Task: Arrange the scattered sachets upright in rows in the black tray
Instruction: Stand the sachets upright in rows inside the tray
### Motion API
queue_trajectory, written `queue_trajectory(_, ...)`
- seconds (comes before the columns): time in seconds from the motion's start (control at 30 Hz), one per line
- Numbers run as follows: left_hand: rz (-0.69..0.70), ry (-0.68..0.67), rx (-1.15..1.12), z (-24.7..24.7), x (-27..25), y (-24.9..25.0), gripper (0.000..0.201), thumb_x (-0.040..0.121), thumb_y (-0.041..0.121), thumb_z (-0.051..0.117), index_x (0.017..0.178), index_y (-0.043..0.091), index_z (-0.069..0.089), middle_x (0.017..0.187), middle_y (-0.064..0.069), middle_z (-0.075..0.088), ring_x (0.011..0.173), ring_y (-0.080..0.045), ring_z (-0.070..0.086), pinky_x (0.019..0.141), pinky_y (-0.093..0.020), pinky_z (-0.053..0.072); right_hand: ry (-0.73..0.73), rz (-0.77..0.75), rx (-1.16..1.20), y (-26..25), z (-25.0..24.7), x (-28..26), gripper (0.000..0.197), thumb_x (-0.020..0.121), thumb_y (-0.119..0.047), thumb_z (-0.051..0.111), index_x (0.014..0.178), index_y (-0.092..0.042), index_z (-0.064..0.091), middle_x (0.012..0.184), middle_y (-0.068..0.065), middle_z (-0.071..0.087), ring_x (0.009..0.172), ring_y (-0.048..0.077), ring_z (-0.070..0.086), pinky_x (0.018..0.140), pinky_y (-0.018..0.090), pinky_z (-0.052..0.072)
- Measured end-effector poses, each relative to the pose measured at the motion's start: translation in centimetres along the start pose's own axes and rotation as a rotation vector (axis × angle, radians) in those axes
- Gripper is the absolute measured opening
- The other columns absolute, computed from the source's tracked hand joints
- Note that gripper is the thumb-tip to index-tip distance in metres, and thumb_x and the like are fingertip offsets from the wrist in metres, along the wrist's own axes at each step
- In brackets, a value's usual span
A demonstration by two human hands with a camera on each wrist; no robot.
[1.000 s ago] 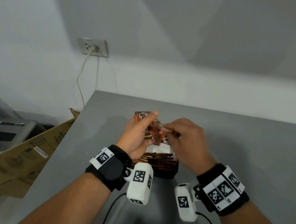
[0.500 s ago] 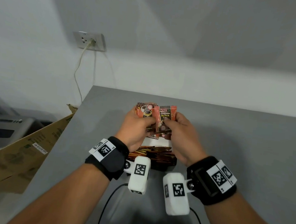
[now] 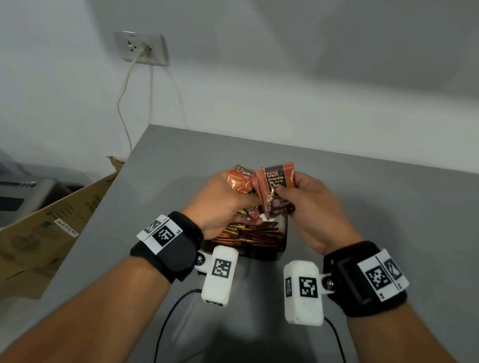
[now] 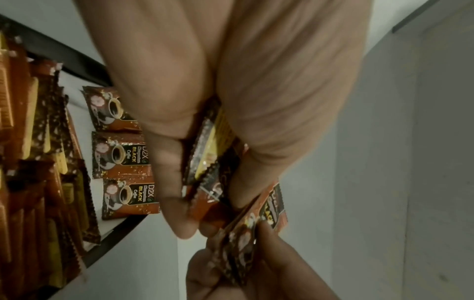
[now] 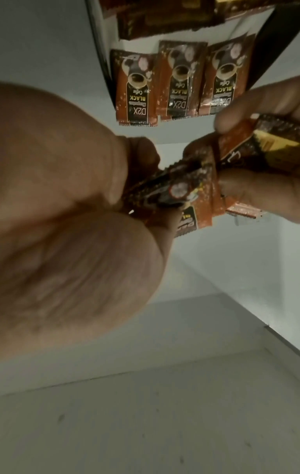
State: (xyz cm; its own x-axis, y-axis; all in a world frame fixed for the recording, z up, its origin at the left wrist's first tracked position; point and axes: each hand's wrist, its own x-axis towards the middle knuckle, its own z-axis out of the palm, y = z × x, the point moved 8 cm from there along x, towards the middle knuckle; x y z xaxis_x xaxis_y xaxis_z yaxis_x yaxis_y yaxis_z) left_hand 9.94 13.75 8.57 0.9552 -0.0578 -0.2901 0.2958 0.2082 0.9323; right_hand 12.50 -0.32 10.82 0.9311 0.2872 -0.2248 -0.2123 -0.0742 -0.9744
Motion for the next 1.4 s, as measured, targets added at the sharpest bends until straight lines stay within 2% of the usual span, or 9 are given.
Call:
queue_trajectory(0.13, 0.073, 0.109, -0.037, -1.1, 0.2, 0.8, 0.040, 0.083, -0.012, 0.069, 0.121, -0.007, 0.056, 0.102, -0.022, 0.070, 0.080, -0.025, 0.072, 0.067, -0.035, 0.058, 0.049, 0.062, 0.094, 1.4, -0.3, -0.1, 0.022, 0.099, 0.001, 0.049, 0.107, -0.002, 0.069, 0.099, 0.023, 0.073, 0.085, 0.027, 0.068, 0.076, 0.035, 0.057)
queue_trajectory(0.27, 0.146, 0.209, -0.054, -2.3, 0.4, 1.6, 0.045, 0.082, -0.010, 0.072, 0.122, -0.007, 0.052, 0.106, -0.027, 0.068, 0.089, -0.037, 0.071, 0.075, -0.051, 0.060, 0.016, 0.057, 0.025, 2.1, 0.3, -1.1, 0.023, 0.098, 0.000, 0.051, 0.108, -0.007, 0.071, 0.096, 0.012, 0.077, 0.085, 0.023, 0.073, 0.074, 0.031, 0.058)
queue_trajectory(0.37, 0.136, 0.124, 0.089, -1.7, 0.4, 2.2, 0.048, 0.076, -0.012, 0.074, 0.120, 0.000, 0.057, 0.112, -0.028, 0.068, 0.100, -0.043, 0.069, 0.086, -0.060, 0.057, 0.070, -0.003, 0.055, 0.9, -0.8, -0.9, 0.025, 0.096, 0.003, 0.049, 0.104, -0.009, 0.069, 0.082, 0.001, 0.076, 0.070, 0.009, 0.071, 0.059, 0.021, 0.055)
queue_trajectory(0.67, -0.017, 0.027, -0.084, -1.1, 0.3, 0.7, 0.024, 0.095, -0.007, 0.046, 0.113, 0.003, 0.056, 0.109, -0.021, 0.066, 0.096, -0.032, 0.066, 0.096, -0.060, 0.052, -0.029, 0.018, 0.068, 1.5, 0.8, -0.7, 0.030, 0.101, 0.000, 0.047, 0.118, -0.016, 0.065, 0.108, 0.011, 0.075, 0.099, 0.027, 0.071, 0.086, 0.038, 0.056)
queue_trajectory(0.8, -0.016, 0.023, -0.101, -1.5, 0.1, 0.4, 0.031, 0.096, -0.008, 0.052, 0.126, 0.002, 0.054, 0.116, -0.021, 0.069, 0.100, -0.033, 0.071, 0.080, -0.047, 0.061, 0.002, 0.015, 0.320, 0.9, -0.4, -0.9, 0.025, 0.103, -0.001, 0.044, 0.116, -0.008, 0.064, 0.100, 0.008, 0.077, 0.084, 0.017, 0.073, 0.062, 0.024, 0.055)
queue_trajectory(0.97, 0.040, 0.064, -0.112, -1.3, 0.2, 0.7, 0.028, 0.092, -0.004, 0.063, 0.117, 0.005, 0.057, 0.110, -0.015, 0.072, 0.099, -0.032, 0.072, 0.075, -0.046, 0.061, 0.027, 0.001, 0.333, 0.5, -0.1, -0.8, 0.024, 0.102, -0.001, 0.048, 0.118, -0.006, 0.064, 0.101, 0.011, 0.075, 0.080, 0.019, 0.071, 0.060, 0.025, 0.056)
queue_trajectory(1.1, 0.046, 0.046, -0.159, -0.7, 0.1, 0.6, 0.028, 0.094, -0.004, 0.059, 0.122, 0.001, 0.054, 0.112, -0.020, 0.070, 0.099, -0.035, 0.070, 0.083, -0.052, 0.059, 0.011, 0.014, 0.342, 1.0, 0.8, -0.7, 0.027, 0.102, 0.000, 0.047, 0.124, -0.008, 0.061, 0.112, 0.015, 0.074, 0.095, 0.026, 0.072, 0.084, 0.040, 0.059)
queue_trajectory(1.27, -0.063, -0.098, -0.386, 0.1, -0.2, -0.4, 0.045, 0.099, 0.025, 0.034, 0.126, -0.002, 0.059, 0.120, -0.026, 0.063, 0.108, -0.039, 0.061, 0.095, -0.054, 0.053, 0.030, 0.002, 0.376, 1.1, 0.3, -0.5, 0.024, 0.102, 0.001, 0.045, 0.107, -0.013, 0.065, 0.094, 0.005, 0.076, 0.073, 0.014, 0.070, 0.059, 0.025, 0.051)
queue_trajectory(1.4, -0.079, -0.128, -0.419, 0.2, -0.1, -0.6, 0.041, 0.093, 0.022, 0.045, 0.124, -0.002, 0.059, 0.116, -0.026, 0.065, 0.102, -0.037, 0.066, 0.088, -0.049, 0.058, 0.028, 0.003, 0.385, 1.2, 0.4, -0.4, 0.024, 0.103, 0.000, 0.045, 0.114, -0.008, 0.065, 0.111, 0.016, 0.073, 0.090, 0.023, 0.070, 0.069, 0.028, 0.055)
